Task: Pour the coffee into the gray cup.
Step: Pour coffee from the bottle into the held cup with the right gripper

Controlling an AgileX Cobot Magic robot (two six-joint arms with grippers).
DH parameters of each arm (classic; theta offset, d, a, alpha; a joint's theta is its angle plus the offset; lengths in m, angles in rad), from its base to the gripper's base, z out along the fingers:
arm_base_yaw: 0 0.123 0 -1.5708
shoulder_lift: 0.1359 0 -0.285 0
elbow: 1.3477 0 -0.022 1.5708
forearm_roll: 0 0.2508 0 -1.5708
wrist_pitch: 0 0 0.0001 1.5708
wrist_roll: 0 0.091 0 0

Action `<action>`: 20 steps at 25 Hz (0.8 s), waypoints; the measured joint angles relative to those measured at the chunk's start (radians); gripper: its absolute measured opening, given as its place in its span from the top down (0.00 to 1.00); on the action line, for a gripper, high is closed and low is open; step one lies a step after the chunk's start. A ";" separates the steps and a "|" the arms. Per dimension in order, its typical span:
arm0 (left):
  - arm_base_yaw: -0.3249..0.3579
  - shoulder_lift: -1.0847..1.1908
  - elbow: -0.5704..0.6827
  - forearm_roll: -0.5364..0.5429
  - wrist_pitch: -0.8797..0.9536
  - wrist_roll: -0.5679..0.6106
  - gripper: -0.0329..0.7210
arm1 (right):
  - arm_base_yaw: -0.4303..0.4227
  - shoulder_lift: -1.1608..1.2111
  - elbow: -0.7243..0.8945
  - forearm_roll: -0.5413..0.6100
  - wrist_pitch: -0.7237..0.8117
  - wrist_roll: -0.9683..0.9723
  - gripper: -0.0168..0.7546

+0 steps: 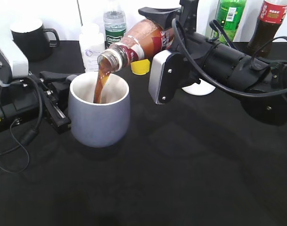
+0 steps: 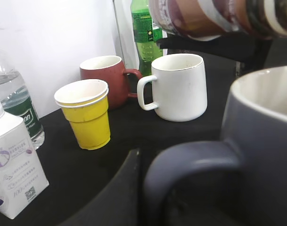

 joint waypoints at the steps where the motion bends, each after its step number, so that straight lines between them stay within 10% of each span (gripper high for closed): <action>1: 0.000 0.000 0.000 -0.001 0.000 0.000 0.89 | 0.000 0.000 0.000 0.000 0.000 -0.003 0.29; 20: 0.000 0.000 0.000 -0.001 0.008 0.004 0.89 | 0.000 0.000 -0.001 0.006 -0.023 -0.062 0.29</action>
